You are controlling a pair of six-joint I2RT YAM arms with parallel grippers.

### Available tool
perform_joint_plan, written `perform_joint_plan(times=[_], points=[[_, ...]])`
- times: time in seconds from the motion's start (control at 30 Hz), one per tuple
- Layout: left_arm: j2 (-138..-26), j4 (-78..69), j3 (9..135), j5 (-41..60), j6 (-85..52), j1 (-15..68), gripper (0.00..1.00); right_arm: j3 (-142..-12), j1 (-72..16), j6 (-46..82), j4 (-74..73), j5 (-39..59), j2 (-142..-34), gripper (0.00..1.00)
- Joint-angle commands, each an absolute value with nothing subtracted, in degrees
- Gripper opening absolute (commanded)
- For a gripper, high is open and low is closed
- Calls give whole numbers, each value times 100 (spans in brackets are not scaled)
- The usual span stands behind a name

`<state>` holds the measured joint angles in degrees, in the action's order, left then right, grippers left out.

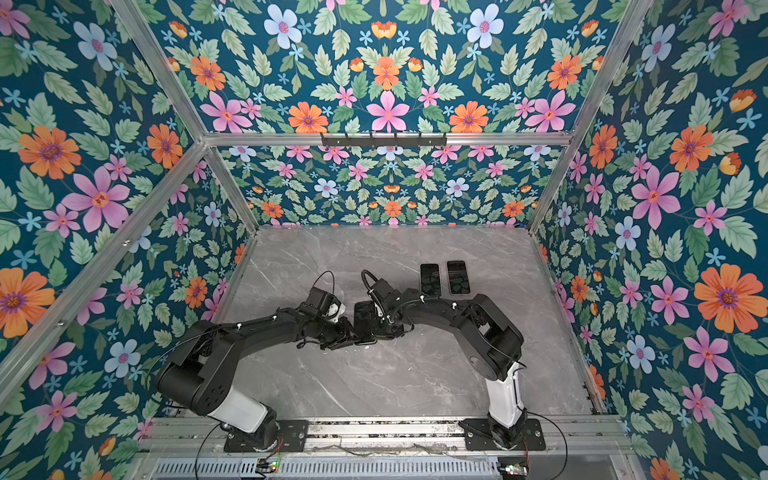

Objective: Put the phone into the phone case

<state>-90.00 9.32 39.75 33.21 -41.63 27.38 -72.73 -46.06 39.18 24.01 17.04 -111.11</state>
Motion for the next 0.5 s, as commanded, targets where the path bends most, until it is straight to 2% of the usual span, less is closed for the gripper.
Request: perform_joint_plan(times=[0.0, 0.47], points=[[-9046, 811, 3913, 3351, -4207, 2733, 34, -7280, -4618, 3980, 2402, 1814, -11168, 13], [-9001, 572, 3826, 3407, -4324, 2743, 29, -7023, -4688, 4210, 1935, 2231, -11320, 9]])
